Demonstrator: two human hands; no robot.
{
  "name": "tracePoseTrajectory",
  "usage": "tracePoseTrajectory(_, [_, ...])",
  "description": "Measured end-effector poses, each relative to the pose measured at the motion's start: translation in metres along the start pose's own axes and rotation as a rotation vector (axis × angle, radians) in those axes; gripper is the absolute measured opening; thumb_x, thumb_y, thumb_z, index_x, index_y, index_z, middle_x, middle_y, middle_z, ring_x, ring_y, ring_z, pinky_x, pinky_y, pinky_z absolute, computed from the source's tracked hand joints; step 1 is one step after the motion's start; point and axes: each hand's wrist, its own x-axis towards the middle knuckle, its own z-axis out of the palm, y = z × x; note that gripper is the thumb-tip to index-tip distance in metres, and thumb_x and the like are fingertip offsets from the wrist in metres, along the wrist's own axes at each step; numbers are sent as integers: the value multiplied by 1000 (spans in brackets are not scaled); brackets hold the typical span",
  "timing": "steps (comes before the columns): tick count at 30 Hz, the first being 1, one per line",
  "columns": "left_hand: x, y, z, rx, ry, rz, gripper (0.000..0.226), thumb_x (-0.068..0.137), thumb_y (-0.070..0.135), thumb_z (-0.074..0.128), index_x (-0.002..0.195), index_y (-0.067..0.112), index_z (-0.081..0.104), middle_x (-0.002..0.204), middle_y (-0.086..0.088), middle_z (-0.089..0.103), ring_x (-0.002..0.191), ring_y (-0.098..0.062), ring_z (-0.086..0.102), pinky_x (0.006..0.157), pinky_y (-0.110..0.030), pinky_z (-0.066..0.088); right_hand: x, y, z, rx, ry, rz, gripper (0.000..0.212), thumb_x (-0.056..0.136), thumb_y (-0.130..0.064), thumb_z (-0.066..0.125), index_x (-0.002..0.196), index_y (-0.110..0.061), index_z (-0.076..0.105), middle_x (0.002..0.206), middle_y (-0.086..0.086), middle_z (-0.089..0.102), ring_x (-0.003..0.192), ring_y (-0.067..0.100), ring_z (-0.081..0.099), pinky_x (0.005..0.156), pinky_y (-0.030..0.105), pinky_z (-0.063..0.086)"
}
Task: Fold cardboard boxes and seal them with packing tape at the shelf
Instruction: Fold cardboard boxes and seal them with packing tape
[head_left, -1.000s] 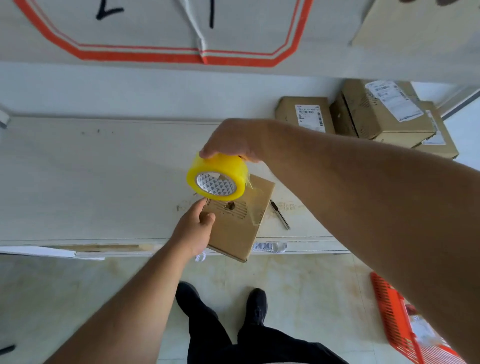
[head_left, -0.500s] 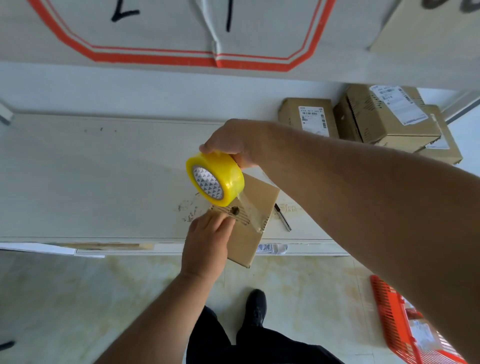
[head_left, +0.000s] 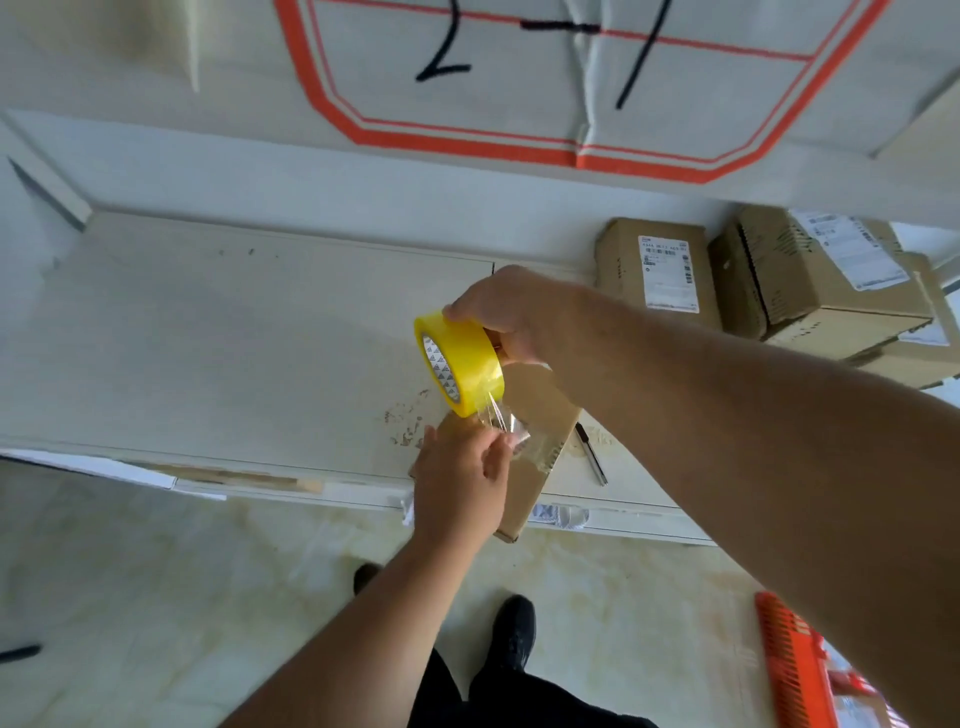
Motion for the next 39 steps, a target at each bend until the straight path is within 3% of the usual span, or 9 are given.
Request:
tracePoseTrajectory(4, [-27, -11, 14, 4, 8, 252, 25, 95, 37, 55, 87, 23, 74, 96, 14, 68, 131, -19, 58, 123, -56, 18, 1, -17, 5, -17, 64, -43, 30, 94, -19, 77, 112, -8, 55, 125, 19, 64, 111, 38, 66, 100, 58, 53])
tracePoseTrajectory(7, [-17, -7, 3, -143, 35, 172, 25, 96, 40, 56, 92, 23, 73, 96, 13, 69, 109, -12, 66, 117, -53, 35, 2, -19, -2, -22, 32, -22, 33, 96, -14, 74, 117, -7, 51, 125, 20, 62, 111, 41, 65, 100, 61, 52])
tracePoseTrajectory(9, [-1, -7, -9, -183, 85, 125, 27, 97, 43, 58, 96, 23, 76, 94, 12, 70, 88, -11, 66, 92, -39, 55, 3, -17, -6, -10, 15, 0, 36, 96, -11, 74, 123, -3, 52, 122, 20, 64, 109, 40, 67, 99, 61, 53])
tracePoseTrajectory(11, [12, -9, -19, -165, 131, 90, 27, 97, 43, 59, 100, 23, 78, 97, 10, 72, 87, -11, 67, 76, -34, 58, 3, -16, -9, 30, 3, 14, 41, 96, -10, 73, 131, -2, 53, 119, 19, 65, 108, 38, 68, 99, 61, 53])
tracePoseTrajectory(16, [28, -18, -19, -4, 144, 54, 19, 93, 42, 65, 98, 27, 76, 98, 9, 71, 89, -18, 66, 67, -36, 56, 4, -17, -14, 62, 5, 52, 44, 95, -11, 74, 132, -7, 51, 121, 17, 62, 105, 37, 66, 97, 59, 54])
tracePoseTrajectory(25, [35, -11, -2, 90, 114, 56, 6, 85, 30, 77, 90, 28, 77, 83, 6, 74, 80, -20, 71, 74, -35, 48, 17, -11, -31, 88, 184, 70, 15, 96, -15, 71, 100, -11, 56, 122, 14, 64, 109, 35, 66, 99, 56, 54])
tracePoseTrajectory(30, [26, -8, 4, 21, 82, 46, 12, 82, 32, 63, 82, 27, 75, 113, 12, 77, 103, -8, 72, 84, -38, 50, 20, -8, -41, 24, 250, 39, 24, 96, -22, 71, 112, -6, 64, 106, 13, 71, 96, 29, 72, 95, 45, 57])
tracePoseTrajectory(35, [43, 2, -7, 23, 60, 11, 22, 86, 43, 61, 78, 26, 72, 79, 8, 70, 74, -18, 68, 72, -40, 54, 17, -3, -52, 24, 222, 124, 25, 91, -22, 76, 109, -11, 63, 109, 16, 74, 99, 35, 74, 95, 51, 59])
tracePoseTrajectory(39, [44, -1, 2, 45, 10, -9, 25, 87, 49, 64, 85, 29, 78, 83, 10, 63, 77, -17, 63, 72, -41, 53, 16, 4, -61, 37, 222, 174, 25, 90, -22, 76, 109, -12, 62, 110, 16, 74, 100, 34, 74, 95, 50, 58])
